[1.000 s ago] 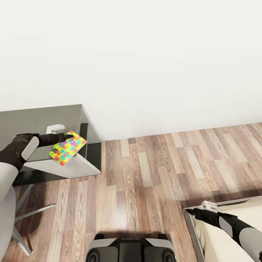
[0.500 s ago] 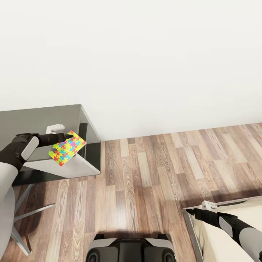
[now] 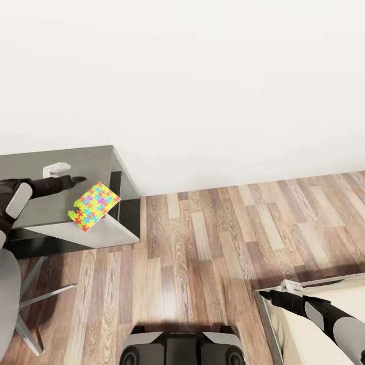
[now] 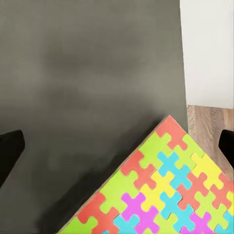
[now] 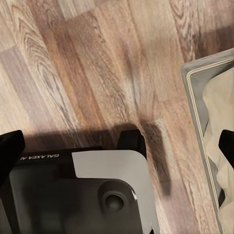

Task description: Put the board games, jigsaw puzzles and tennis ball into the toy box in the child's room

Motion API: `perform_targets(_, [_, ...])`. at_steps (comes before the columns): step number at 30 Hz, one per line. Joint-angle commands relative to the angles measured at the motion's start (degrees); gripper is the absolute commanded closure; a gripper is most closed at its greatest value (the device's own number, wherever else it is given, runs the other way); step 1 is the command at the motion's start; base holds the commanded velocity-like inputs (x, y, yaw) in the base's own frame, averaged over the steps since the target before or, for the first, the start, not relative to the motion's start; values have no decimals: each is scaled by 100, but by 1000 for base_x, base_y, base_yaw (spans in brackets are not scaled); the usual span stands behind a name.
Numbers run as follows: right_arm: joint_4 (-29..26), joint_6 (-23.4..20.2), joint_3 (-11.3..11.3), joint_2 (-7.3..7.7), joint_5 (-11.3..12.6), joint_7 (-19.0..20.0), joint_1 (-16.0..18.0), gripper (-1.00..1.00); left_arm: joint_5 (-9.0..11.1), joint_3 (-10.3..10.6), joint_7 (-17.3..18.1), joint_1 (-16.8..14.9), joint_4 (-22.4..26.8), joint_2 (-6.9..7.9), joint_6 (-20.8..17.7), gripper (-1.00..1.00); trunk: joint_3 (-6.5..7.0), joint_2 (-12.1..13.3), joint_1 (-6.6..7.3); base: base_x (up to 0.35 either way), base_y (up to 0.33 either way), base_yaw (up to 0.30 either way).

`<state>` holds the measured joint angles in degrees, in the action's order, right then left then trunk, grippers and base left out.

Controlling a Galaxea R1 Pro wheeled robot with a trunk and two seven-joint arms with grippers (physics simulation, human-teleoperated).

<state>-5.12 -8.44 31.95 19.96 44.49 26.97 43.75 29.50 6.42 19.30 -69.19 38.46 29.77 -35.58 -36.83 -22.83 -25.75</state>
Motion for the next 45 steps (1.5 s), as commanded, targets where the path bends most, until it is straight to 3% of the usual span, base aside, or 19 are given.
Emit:
perform_targets(1, [-6,-36,30,4,60,11,2,-100,23,-20,3,-5,86,45,-137,-100,-7,-9,-3,0,0,0])
perform_targets(9, [-6,-27,30,-2,60,10,2,-100,20,-81,1,-14,584,203,-766,-100,-7,-9,-3,0,0,0])
perform_targets(14, [-6,-25,30,-1,60,10,2,-100,62,-95,8,-16,879,461,-1372,-100,-7,-9,-3,0,0,0])
perform_targets(19, [-6,-20,30,-1,72,10,2,-100,102,-92,56,-16,1075,530,-1783,-100,-7,-9,-3,0,0,0])
perform_targets(22, [-13,-18,29,-5,82,16,2,-100,116,-83,268,-10,1257,570,-2140,-100,-7,-9,-3,0,0,0])
perform_targets(26, [-21,-17,6,-4,92,46,2,-100,120,-49,979,22,1468,821,-2391,-100,-7,-9,-3,0,0,0])
perform_targets(33, [-77,-38,-15,-2,103,84,2,-100,107,31,2738,78,1549,1664,-2442,-100,-7,-9,-3,0,0,0])
perform_targets(34, [-80,-43,-16,-4,103,85,2,-100,102,53,2880,97,1551,1727,-2442,-100,-7,-9,-3,0,0,0])
perform_targets(35, [-87,-52,-19,-7,103,87,2,-100,85,133,3258,175,1555,1870,-2442,-100,-7,-9,-3,0,0,0])
perform_targets(40, [-93,-61,-22,-22,104,88,2,-100,54,295,3815,469,1558,2032,-2442,-100,-7,-9,-3,0,0,0])
perform_targets(42, [-100,-64,-26,-48,105,89,2,-100,49,342,4138,754,1579,2200,-2442,-100,-7,-9,-3,0,0,0])
perform_targets(45, [-106,-67,-33,-58,106,89,2,-100,48,356,4493,884,1583,2328,-2442,-100,-7,-9,-3,0,0,0])
